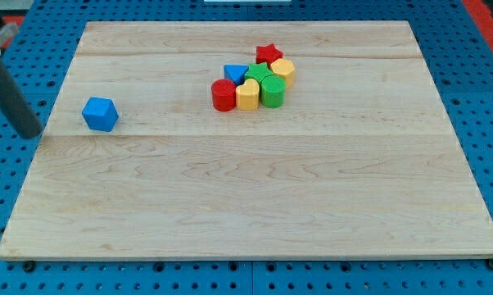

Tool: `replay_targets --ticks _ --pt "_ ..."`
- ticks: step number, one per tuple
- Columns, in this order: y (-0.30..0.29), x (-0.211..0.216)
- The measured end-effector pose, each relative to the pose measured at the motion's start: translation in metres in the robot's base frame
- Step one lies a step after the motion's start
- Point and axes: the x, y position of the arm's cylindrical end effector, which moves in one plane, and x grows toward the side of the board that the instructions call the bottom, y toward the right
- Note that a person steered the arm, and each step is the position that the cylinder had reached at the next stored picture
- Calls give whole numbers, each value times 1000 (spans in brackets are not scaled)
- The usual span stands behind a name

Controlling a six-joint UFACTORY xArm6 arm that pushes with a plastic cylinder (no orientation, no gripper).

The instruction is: Move the blue cube parallel to the left of the red circle

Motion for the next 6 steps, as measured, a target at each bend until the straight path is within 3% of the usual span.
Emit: replay_targets --ticks 2,5,6 --pt "63 -5" --pt "100 -138" --pt "88 -142"
